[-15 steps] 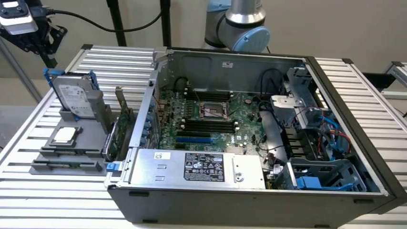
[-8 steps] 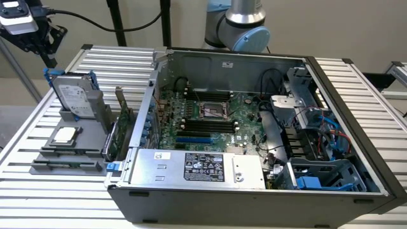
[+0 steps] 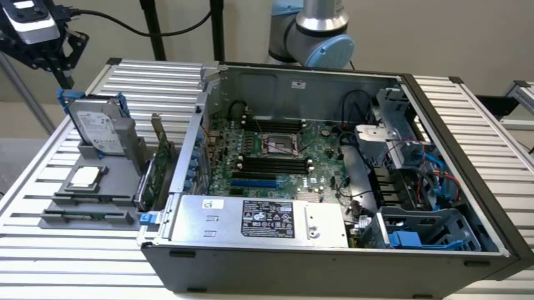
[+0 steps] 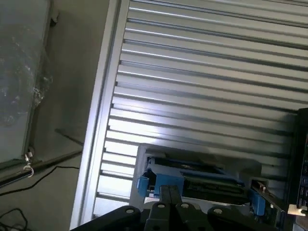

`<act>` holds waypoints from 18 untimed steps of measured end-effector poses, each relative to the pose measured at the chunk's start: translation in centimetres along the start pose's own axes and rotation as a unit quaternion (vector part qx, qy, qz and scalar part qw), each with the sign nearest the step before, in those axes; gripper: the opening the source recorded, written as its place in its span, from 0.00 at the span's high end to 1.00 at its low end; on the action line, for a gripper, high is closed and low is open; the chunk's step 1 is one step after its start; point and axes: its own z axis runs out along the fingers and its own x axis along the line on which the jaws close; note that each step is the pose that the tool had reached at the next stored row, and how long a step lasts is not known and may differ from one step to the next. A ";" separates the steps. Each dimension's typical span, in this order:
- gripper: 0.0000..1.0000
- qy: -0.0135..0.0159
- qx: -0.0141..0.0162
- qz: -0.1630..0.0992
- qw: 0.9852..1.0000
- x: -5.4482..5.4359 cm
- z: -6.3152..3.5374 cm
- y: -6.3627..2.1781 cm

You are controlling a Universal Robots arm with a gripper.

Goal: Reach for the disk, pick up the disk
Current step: 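Pick up the disk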

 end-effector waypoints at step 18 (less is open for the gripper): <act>0.89 0.006 0.000 -0.163 0.987 0.0 0.00 0.00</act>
